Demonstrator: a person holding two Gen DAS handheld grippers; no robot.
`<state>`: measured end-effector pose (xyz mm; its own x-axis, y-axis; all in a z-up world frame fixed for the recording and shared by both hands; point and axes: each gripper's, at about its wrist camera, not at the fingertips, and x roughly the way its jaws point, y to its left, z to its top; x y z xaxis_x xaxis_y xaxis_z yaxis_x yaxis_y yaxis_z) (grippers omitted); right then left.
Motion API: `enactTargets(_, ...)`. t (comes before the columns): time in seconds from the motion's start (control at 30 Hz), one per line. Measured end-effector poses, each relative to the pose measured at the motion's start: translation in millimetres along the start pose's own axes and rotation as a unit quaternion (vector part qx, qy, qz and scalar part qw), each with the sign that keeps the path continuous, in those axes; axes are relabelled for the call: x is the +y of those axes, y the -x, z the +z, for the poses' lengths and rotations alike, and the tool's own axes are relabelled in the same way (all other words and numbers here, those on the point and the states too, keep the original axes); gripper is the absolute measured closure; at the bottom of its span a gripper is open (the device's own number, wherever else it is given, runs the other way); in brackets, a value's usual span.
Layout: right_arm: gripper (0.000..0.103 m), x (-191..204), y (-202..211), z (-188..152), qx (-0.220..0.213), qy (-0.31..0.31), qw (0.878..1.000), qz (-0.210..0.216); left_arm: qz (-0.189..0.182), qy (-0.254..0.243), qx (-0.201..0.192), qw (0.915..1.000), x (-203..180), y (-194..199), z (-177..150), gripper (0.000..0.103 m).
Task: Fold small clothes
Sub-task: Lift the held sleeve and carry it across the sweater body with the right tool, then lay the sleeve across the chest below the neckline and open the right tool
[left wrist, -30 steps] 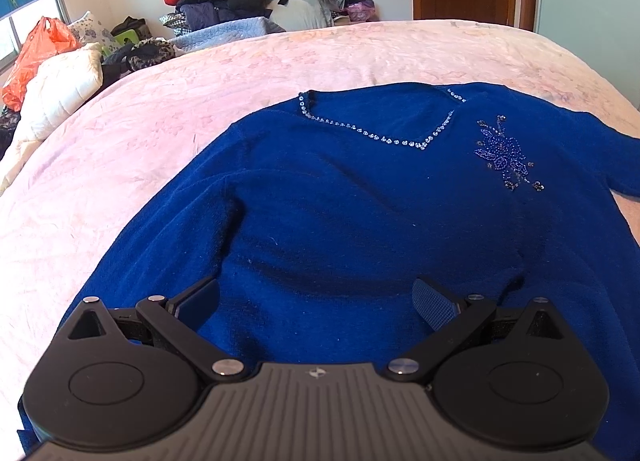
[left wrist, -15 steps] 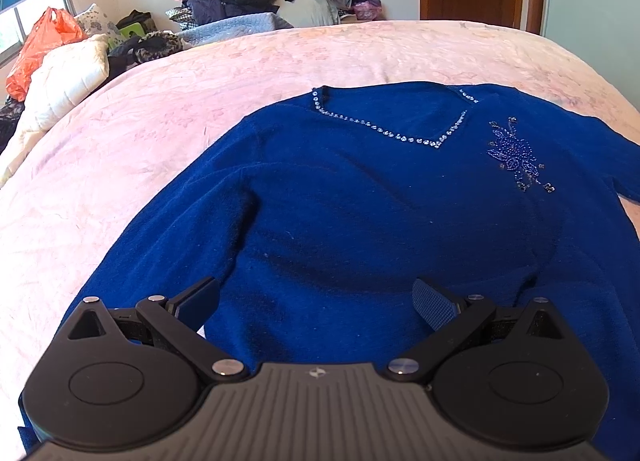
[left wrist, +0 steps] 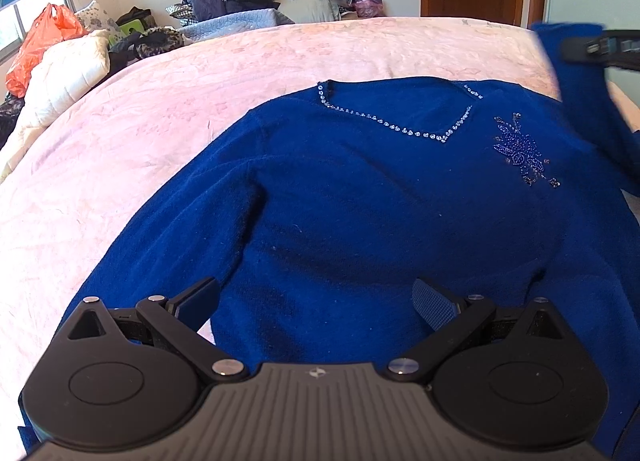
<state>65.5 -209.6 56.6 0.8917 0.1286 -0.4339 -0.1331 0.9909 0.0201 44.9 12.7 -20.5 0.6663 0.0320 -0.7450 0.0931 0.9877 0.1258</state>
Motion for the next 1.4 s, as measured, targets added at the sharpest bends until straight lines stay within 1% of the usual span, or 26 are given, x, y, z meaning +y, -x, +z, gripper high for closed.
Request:
enactTargets(0.1,0.095,13,-13,-3,0.016,0.001,1.000,0.016,0.004,-0.002,-0.004,1.0000,2,0,0,0.000)
enactTargets(0.2,0.095,22,-23,0,0.021,0.002,0.999,0.025,0.003,0.000,-0.003,1.0000,7,-1,-1,0.000)
enactTargets(0.43,0.095,39,-35,25,0.004,0.001,0.999,0.045,-0.002,0.015,-0.005,0.9999,19,0,1,0.000)
enactTargets(0.57,0.095,57,-46,33,0.003,0.006,0.998,0.065,0.009,0.014,-0.013,0.9998,24,1,1,0.000)
enactTargets(0.8,0.095,90,-69,27,0.030,0.009,0.994,0.104,0.022,0.017,-0.012,0.9995,35,-1,-2,0.000)
enactTargets(1.0,0.095,116,-90,19,0.056,0.022,0.990,0.126,0.028,0.025,-0.010,0.9993,46,-2,-3,0.000)
enactTargets(1.23,0.095,134,-104,19,0.061,0.028,0.989,0.133,0.023,0.043,0.007,0.9988,58,-8,-6,0.000)
enactTargets(1.4,0.095,140,-114,19,0.064,0.029,0.989,0.130,0.023,0.042,0.009,0.9988,59,-8,-8,0.000)
